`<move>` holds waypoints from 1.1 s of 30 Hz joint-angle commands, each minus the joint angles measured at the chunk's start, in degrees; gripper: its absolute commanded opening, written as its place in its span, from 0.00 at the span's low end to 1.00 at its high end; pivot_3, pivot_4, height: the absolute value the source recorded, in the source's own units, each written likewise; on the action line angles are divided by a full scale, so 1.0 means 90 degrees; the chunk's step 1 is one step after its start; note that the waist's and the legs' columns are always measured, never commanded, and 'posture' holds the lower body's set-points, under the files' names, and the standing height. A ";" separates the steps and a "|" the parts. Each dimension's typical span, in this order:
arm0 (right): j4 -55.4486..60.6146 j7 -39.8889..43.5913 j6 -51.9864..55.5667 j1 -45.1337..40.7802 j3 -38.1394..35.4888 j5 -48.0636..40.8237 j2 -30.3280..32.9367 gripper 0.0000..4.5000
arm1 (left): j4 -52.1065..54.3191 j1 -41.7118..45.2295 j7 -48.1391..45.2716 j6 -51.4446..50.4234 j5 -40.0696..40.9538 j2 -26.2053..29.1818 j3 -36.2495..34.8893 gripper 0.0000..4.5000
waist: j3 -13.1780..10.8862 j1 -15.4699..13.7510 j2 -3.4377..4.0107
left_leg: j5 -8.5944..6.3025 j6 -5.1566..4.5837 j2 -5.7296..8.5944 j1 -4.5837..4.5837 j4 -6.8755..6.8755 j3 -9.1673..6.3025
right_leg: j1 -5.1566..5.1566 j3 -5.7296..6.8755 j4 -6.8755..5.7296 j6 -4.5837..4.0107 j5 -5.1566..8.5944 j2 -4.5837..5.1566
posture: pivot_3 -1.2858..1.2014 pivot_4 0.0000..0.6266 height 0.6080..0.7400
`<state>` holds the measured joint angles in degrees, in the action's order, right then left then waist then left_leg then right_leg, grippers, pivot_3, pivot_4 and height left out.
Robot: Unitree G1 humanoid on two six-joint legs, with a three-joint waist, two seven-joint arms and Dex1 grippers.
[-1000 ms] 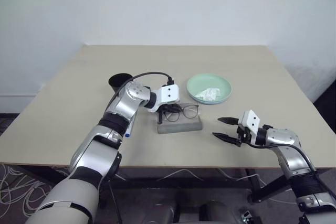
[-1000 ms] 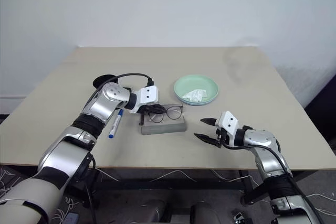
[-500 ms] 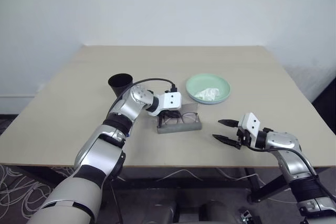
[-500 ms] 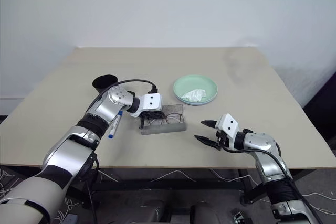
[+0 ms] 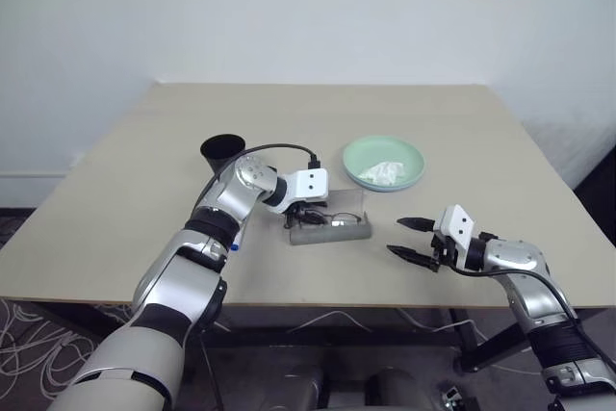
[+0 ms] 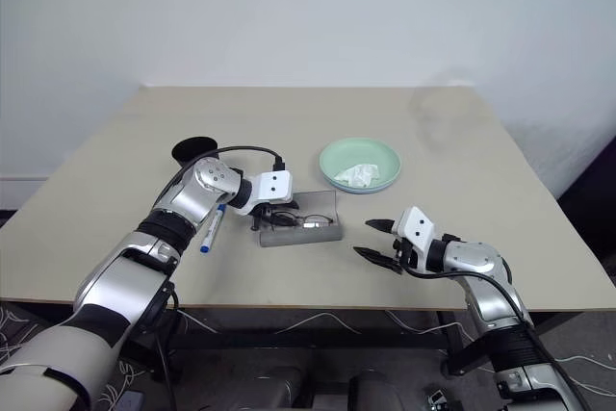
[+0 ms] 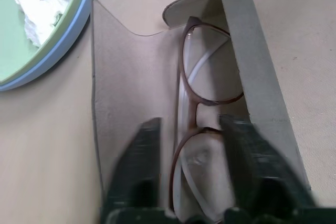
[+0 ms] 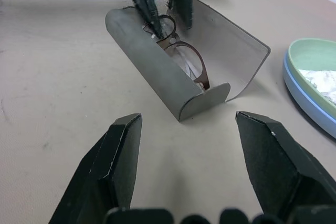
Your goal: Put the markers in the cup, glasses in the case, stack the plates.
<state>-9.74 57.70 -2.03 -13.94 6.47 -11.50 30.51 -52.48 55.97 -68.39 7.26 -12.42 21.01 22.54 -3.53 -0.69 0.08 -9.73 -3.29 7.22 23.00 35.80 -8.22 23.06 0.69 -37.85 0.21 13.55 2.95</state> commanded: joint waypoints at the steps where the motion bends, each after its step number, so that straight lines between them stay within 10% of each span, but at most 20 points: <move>1: 0.0157 -0.0008 -0.0040 -0.0138 -0.0077 -0.0037 0.0009 0.69 | 0.0090 0.0247 0.0180 -0.0048 0.0245 -0.0093 -0.0344 0.52 | 0.0000 0.0002 0.0000 | 0.0000 0.0000 0.0000 0.0000 0.0001 0.0000 | -0.0001 0.0000 0.0000 0.0000 0.0000 0.0000 | 0.52 0.00 0.97; 8: 0.0180 -0.0032 -0.0035 -0.0120 -0.0079 -0.0039 0.0000 0.69 | -0.0418 0.0810 0.1235 -0.0017 0.0353 -0.0316 -0.0888 0.52 | -0.0001 -0.0001 -0.0001 | -0.0001 -0.0002 0.0000 0.0004 0.0016 -0.0007 | -0.0008 0.0007 0.0000 0.0007 -0.0004 -0.0001 | 0.52 0.00 0.97; 15: 0.0646 -0.0024 -0.0014 -0.0146 -0.0167 -0.0157 0.0044 0.69 | -0.1300 0.1022 0.2274 0.0434 -0.0214 -0.0217 -0.0644 0.00 | -0.0001 0.0008 -0.0001 | -0.0003 -0.0004 0.0000 -0.0002 0.0014 -0.0004 | -0.0016 0.0004 0.0000 0.0011 -0.0007 -0.0002 | 0.52 0.00 0.97; 33: 0.1105 -0.0071 0.0159 -0.0182 -0.0301 -0.0292 0.0135 0.69 | -0.0075 -0.0029 -0.0359 -0.0639 0.0687 -0.0076 -0.1029 0.00 | 0.0001 0.0010 -0.0002 | -0.0008 -0.0012 0.0005 0.0005 0.0023 -0.0003 | -0.0012 0.0003 0.0002 0.0017 -0.0009 0.0001 | 0.52 0.00 0.97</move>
<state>-1.50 57.45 0.05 -14.61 5.35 -13.41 31.18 -57.41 55.82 -69.39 3.08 -8.00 19.53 14.30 -3.52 -0.60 0.06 -9.80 -3.39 7.26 23.04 36.00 -8.25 22.95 0.71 -37.84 0.35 13.47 2.95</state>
